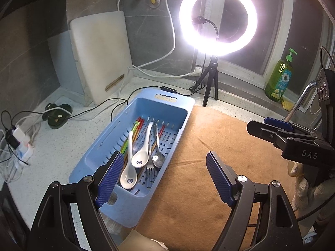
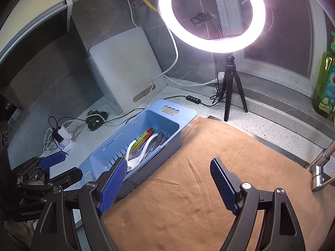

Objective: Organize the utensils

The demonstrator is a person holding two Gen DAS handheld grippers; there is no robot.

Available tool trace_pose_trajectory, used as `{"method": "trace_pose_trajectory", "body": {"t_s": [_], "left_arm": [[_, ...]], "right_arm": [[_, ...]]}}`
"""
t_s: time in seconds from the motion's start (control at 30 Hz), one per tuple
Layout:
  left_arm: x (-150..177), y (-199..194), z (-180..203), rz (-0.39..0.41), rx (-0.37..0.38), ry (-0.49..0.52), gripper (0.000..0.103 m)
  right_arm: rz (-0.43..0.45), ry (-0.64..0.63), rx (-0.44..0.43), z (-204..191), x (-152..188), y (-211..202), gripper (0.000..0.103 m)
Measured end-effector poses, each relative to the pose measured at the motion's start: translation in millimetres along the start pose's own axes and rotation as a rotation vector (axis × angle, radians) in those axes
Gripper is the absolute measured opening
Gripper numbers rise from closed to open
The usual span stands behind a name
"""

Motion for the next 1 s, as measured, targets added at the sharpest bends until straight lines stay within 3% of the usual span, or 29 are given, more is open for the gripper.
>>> {"method": "trace_pose_trajectory", "body": {"t_s": [1.0], "left_arm": [[7,-12,5,0.012,-0.008,-0.004,0.081]], "right_arm": [[-0.016,0.032,-0.001,-1,14,-6,0.079]]}}
Point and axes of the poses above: each gripper's, at about its wrist camera, not at the fingertips, and y roughly the way its jaws point, z to its right, x to its underside, the point moved 9 cm from there along y, roughly the way its jaws point, and after that the axes turned 3 degrees about -x, right-handed, at the moved point
